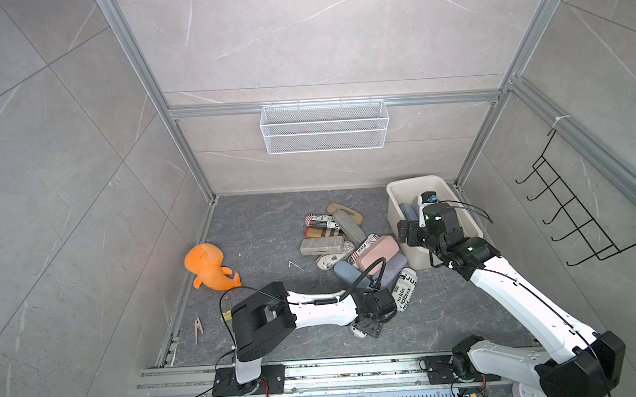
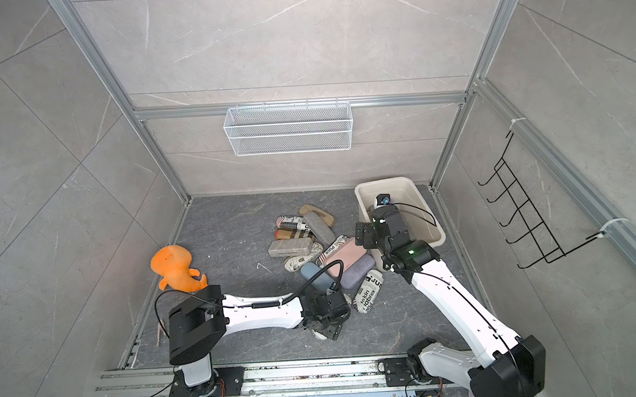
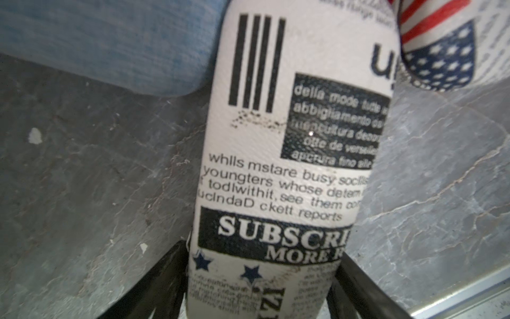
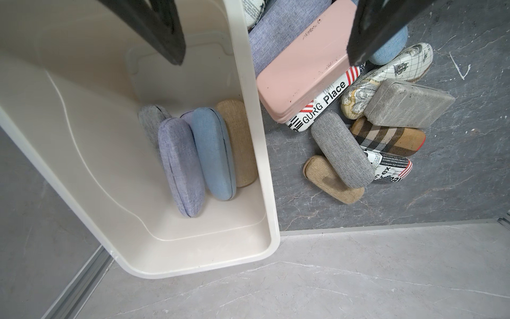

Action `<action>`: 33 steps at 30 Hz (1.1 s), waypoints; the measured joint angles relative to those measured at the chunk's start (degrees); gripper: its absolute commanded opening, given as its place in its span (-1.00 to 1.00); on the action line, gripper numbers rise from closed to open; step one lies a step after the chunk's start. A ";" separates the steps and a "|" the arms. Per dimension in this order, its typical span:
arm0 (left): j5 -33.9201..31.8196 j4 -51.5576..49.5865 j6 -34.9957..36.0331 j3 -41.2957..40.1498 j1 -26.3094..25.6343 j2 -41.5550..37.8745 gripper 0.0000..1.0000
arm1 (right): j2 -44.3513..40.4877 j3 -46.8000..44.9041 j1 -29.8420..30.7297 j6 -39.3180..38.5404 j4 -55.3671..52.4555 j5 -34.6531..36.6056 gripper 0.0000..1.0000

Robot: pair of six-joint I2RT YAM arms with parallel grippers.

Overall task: Put the glasses cases into the storage boxes
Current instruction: Pick up the glasses case at the center of the board.

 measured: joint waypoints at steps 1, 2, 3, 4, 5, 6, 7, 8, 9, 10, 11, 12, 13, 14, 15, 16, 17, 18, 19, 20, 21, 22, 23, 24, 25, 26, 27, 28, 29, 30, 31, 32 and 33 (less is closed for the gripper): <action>-0.17 0.37 0.00 -0.26 0.00 0.00 0.51 | 0.00 0.00 0.00 0.00 0.00 -0.02 0.88; -0.20 0.68 0.00 -0.55 0.00 0.00 0.48 | 0.00 0.00 0.00 0.00 0.00 -0.09 0.88; -0.22 0.96 0.02 -0.83 0.00 0.00 0.44 | 0.07 0.00 0.00 0.00 0.00 -0.20 0.87; -0.33 1.20 0.22 -1.09 0.00 0.00 0.42 | 0.11 0.00 0.00 0.00 0.00 -0.37 0.87; -0.39 1.31 0.61 -1.16 -0.02 0.00 0.41 | 0.15 0.00 0.00 0.00 -0.02 -0.42 0.86; -0.50 1.44 1.05 -1.25 -0.07 -0.02 0.37 | 0.22 0.00 0.00 0.00 0.00 -0.44 0.86; -0.61 1.55 1.38 -1.38 -0.11 -0.13 0.34 | 0.22 0.00 0.00 0.00 -0.02 -0.52 0.85; -0.63 1.84 1.84 -1.62 -0.17 -0.35 0.33 | 0.22 0.00 0.00 0.00 -0.02 -0.63 0.85; -0.61 2.23 2.21 -2.01 -0.22 -0.63 0.32 | 0.22 0.02 0.00 0.00 -0.02 -0.66 0.85; -0.59 2.64 2.43 -2.45 -0.24 -0.92 0.32 | 0.22 0.02 0.00 0.00 -0.02 -0.81 0.84; -0.57 3.04 2.82 -2.95 -0.24 -1.29 0.31 | 0.22 0.02 0.00 0.00 -0.02 -0.83 0.84; -0.52 3.26 3.21 -3.56 -0.26 -1.79 0.31 | 0.22 0.02 0.00 0.00 -0.02 -0.83 0.84; -0.39 3.21 3.56 -4.24 -0.31 -2.40 0.30 | 0.22 0.02 0.00 0.00 -0.02 -0.83 0.84; -0.24 3.06 3.89 -4.90 -0.37 -3.04 0.29 | 0.22 0.02 0.00 0.00 -0.02 -0.83 0.84; -0.13 2.95 4.33 -5.68 -0.44 -3.80 0.28 | 0.22 0.02 0.00 0.00 -0.02 -0.85 0.83; -0.07 2.95 4.74 -6.54 -0.55 -4.76 0.28 | 0.22 0.02 0.00 0.00 -0.02 -0.83 0.83; 0.00 2.91 5.09 -7.28 -0.61 -5.68 0.27 | 0.22 0.02 0.00 0.00 -0.02 -0.85 0.83; 0.11 2.89 5.55 -8.20 -0.74 -6.91 0.27 | 0.20 0.02 0.00 0.00 -0.02 -0.83 0.83; 0.31 2.91 6.01 -9.07 -0.92 -8.17 0.27 | 0.20 0.02 0.04 0.00 -0.02 -0.83 0.83; 0.44 2.91 6.29 -9.73 -0.96 -9.25 0.26 | 0.20 0.02 0.04 0.00 -0.02 -0.83 0.82; 0.70 2.95 6.58 -10.51 -0.96 -10.54 0.25 | 0.20 0.02 0.04 0.00 -0.02 -0.83 0.82; 0.92 2.95 6.86 -11.23 -0.96 -11.76 0.24 | 0.20 0.02 0.04 0.00 -0.02 -0.83 0.82; 1.03 2.99 7.17 -11.85 -1.03 -12.81 0.24 | 0.20 0.02 0.04 0.00 -0.02 -0.83 0.82; 1.20 3.10 7.50 -12.46 -1.07 -13.88 0.24 | 0.22 0.02 0.04 0.00 -0.02 -0.83 0.82; 1.38 3.21 7.78 -13.05 -1.14 -14.86 0.24 | 0.20 0.02 0.04 0.02 -0.02 -0.83 0.82; 1.46 3.32 8.09 -13.49 -1.20 -15.61 0.24 | 0.20 0.02 0.04 0.00 -0.02 -0.83 0.81; 1.73 3.43 8.37 -13.90 -1.22 -16.33 0.23 | 0.20 0.02 0.04 0.00 -0.02 -0.83 0.81; 2.21 3.76 8.72 -14.32 -1.22 -16.94 0.23 | 0.20 0.02 0.04 0.00 -0.02 -0.85 0.81; 2.62 4.31 9.09 -14.82 -1.22 -17.66 0.22 | 0.20 0.02 0.04 0.00 -0.02 -0.87 0.81; 3.02 4.90 9.57 -15.45 -1.22 -18.51 0.23 | 0.20 0.02 0.04 0.02 -0.02 -0.90 0.81; 3.50 5.33 9.92 -16.00 -1.22 -19.21 0.23 | 0.20 0.02 0.04 0.02 -0.02 -1.05 0.80; 4.07 5.97 10.51 -16.65 -1.22 -20.22 0.22 | 0.20 0.02 0.04 0.02 -0.02 -1.11 0.80; 4.31 6.32 10.95 -17.18 -1.27 -21.22 0.22 | 0.20 0.02 0.04 0.04 -0.02 -1.29 0.80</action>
